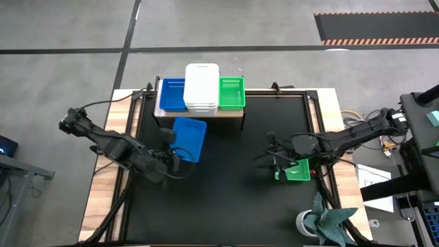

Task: Stack baskets on shelf by color
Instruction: Stack the blue bin on top of the blue bin on the shelf

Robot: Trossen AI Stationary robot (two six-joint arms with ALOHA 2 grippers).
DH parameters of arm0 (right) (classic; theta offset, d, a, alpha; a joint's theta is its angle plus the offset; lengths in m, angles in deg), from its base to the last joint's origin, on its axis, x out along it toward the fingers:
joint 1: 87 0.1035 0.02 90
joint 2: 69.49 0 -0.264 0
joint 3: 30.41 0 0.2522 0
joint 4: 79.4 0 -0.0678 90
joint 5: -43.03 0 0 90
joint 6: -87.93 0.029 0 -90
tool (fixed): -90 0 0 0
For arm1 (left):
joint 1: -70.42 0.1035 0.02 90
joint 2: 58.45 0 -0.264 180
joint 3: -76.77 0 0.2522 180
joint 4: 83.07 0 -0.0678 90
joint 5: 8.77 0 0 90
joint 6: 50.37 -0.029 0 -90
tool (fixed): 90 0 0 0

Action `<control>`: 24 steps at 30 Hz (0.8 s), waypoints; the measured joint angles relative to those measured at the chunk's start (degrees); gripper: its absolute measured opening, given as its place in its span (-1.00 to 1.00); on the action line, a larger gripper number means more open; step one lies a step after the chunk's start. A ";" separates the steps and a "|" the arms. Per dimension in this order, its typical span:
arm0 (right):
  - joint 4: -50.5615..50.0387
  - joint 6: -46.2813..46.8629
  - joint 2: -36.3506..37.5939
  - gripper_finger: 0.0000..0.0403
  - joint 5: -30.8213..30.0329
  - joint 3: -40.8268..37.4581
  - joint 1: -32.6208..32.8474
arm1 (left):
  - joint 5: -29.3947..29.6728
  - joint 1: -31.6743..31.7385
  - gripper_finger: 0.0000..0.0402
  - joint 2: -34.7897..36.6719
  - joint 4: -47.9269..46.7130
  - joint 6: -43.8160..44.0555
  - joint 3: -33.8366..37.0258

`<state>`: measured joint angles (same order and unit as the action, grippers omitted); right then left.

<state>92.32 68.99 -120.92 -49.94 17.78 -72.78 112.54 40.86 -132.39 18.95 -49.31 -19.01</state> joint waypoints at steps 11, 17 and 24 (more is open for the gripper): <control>-0.02 -0.11 0.69 -0.37 -0.03 -0.54 -0.02 | 10.56 1.89 -1.00 12.99 -6.96 -0.38 -0.02; 0.00 -0.91 0.75 -0.37 -0.04 -0.54 -0.02 | 11.26 8.19 -1.00 18.24 -7.02 -5.05 -0.02; 0.55 -1.66 0.75 -0.37 -0.04 -0.54 -0.02 | 7.43 17.28 -1.00 21.94 -7.08 -10.42 0.00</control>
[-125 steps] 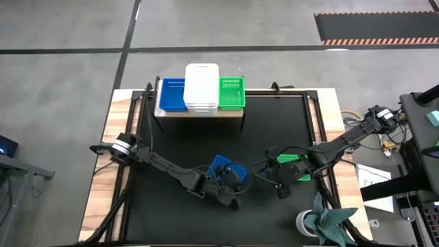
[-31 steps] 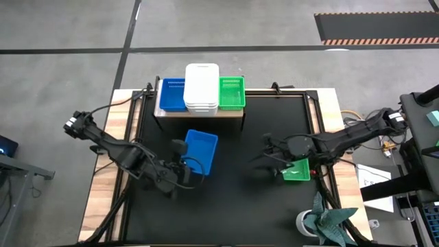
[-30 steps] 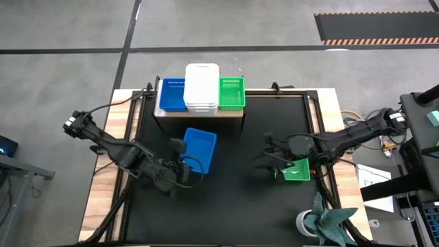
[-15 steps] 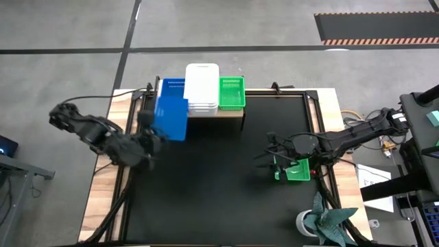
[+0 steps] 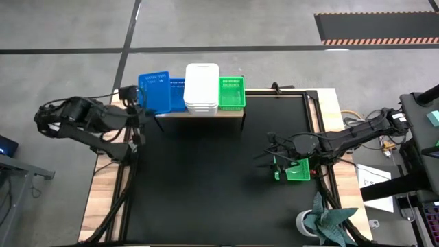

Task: Stack baskets on shelf by color
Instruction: Stack the blue bin on top of the blue bin on the shelf

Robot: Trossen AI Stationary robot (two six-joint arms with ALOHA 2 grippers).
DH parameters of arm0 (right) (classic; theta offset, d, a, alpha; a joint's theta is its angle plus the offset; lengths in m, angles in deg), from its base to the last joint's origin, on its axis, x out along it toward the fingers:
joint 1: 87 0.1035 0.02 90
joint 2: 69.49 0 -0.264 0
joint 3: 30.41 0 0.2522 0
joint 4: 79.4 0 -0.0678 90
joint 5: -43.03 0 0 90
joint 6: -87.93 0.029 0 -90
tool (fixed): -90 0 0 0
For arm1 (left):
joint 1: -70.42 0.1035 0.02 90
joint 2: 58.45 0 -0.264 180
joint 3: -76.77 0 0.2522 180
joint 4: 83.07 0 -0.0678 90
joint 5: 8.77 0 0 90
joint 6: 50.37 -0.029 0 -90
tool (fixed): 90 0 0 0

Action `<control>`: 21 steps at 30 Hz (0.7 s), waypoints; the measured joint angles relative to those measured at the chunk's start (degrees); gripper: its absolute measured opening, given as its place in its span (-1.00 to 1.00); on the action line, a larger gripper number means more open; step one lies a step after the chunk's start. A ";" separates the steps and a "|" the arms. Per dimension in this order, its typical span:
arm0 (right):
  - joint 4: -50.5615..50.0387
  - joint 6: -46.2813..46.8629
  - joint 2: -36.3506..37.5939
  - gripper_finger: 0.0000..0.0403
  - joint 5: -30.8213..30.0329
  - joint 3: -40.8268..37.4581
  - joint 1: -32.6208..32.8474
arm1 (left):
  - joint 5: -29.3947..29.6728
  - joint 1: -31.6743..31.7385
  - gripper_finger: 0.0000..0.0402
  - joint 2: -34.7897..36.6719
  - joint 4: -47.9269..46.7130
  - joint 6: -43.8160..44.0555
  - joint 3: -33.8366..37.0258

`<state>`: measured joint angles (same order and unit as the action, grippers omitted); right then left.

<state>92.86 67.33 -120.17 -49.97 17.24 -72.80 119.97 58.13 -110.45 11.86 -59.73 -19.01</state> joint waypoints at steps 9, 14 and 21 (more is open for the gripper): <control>0.94 -1.12 0.00 -0.37 -0.02 0.02 0.00 | -8.41 11.83 -1.00 -0.31 0.67 -6.82 1.54; 1.62 -1.44 0.00 -0.37 0.00 0.04 0.00 | -11.80 18.99 -1.00 -1.65 1.70 -11.32 1.97; 1.59 -1.80 0.00 -0.37 0.02 0.07 0.00 | -22.34 30.25 -1.00 -4.58 6.26 -19.72 1.97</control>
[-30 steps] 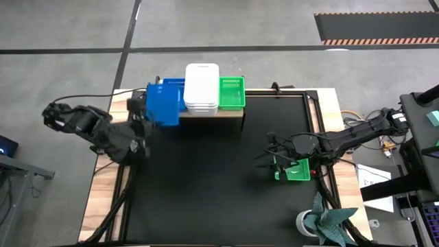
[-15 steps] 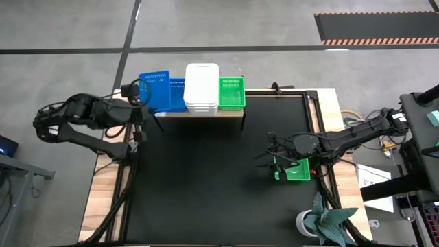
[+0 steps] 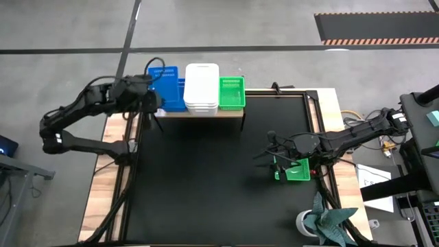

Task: Stack baskets on shelf by color
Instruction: Stack the blue bin on top of the blue bin on the shelf

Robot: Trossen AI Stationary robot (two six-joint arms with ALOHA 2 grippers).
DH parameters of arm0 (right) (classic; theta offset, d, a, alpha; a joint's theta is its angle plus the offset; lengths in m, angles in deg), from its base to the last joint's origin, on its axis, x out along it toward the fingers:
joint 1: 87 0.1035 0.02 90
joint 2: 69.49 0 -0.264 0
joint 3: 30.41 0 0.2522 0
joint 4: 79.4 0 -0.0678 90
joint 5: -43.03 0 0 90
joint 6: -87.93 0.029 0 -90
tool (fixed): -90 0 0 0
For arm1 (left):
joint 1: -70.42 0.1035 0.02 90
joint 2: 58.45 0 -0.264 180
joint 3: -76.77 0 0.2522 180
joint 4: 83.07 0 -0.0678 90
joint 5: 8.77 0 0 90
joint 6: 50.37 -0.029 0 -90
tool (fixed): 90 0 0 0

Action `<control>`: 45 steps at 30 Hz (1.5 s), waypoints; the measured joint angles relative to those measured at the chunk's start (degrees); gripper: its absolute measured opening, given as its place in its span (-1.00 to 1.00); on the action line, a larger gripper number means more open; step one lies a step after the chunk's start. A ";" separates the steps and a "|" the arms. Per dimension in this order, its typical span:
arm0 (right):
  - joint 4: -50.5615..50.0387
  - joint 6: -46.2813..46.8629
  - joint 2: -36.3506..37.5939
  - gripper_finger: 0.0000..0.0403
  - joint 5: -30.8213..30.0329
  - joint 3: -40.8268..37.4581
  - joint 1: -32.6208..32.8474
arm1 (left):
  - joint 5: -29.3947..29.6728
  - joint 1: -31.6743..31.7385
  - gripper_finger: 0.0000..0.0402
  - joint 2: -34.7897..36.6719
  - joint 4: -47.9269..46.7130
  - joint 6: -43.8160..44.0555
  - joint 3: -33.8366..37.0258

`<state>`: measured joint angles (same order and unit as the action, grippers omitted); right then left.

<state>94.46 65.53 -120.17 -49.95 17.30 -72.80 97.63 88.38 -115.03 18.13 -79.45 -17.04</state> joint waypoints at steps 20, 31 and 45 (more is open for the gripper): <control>-0.02 -0.74 0.00 -0.37 0.20 0.00 0.00 | -20.60 20.43 -1.00 -10.88 2.53 -9.87 0.04; 0.39 -0.80 0.00 -0.37 0.15 0.00 0.00 | -20.87 20.36 -1.00 -12.06 2.34 -10.52 0.04; 0.42 -0.78 0.00 -0.37 -0.02 0.00 0.00 | -20.48 20.34 -1.00 -11.23 1.33 -10.43 0.56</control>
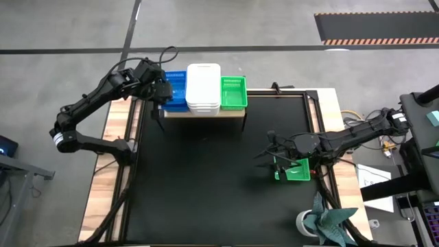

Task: Stack baskets on shelf by color
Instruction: Stack the blue bin on top of the blue bin on the shelf

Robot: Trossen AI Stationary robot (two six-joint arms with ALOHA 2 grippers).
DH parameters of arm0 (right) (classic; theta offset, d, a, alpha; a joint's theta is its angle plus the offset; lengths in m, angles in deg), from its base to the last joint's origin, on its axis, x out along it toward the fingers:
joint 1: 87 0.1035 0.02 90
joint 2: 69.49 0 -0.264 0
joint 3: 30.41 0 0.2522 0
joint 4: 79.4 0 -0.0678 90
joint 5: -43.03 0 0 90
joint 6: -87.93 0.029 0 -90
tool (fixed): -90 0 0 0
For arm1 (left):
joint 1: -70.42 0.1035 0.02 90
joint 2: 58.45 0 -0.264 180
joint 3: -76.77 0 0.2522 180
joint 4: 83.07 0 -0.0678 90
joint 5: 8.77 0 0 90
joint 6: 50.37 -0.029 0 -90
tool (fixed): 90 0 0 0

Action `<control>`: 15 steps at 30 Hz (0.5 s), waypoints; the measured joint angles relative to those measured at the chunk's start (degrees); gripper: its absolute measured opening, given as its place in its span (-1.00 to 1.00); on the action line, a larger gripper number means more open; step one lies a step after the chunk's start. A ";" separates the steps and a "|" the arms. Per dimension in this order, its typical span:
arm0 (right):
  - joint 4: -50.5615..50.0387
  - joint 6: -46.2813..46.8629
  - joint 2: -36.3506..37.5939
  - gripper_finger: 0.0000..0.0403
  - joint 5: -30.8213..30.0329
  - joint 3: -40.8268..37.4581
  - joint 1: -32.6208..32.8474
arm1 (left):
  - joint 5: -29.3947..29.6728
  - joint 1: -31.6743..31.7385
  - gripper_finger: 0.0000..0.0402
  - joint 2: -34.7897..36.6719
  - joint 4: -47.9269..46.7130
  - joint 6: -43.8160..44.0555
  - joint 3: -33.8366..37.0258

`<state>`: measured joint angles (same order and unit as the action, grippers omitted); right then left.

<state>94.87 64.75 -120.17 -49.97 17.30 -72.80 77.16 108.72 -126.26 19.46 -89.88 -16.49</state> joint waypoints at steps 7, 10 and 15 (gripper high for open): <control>0.00 0.00 0.00 -0.37 0.00 0.00 0.00 | 2.69 -0.02 -0.92 -0.07 -0.16 0.17 0.45; 0.01 -0.01 0.00 -0.37 0.00 0.01 0.00 | 2.69 -0.02 -0.84 -0.09 0.15 0.17 0.45; 0.02 0.00 0.00 -0.37 0.00 0.01 0.00 | 2.71 -0.02 -0.70 -0.09 0.17 0.24 0.45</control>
<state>94.89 64.75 -120.17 -49.97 17.31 -72.80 79.86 108.70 -126.34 19.63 -89.64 -16.04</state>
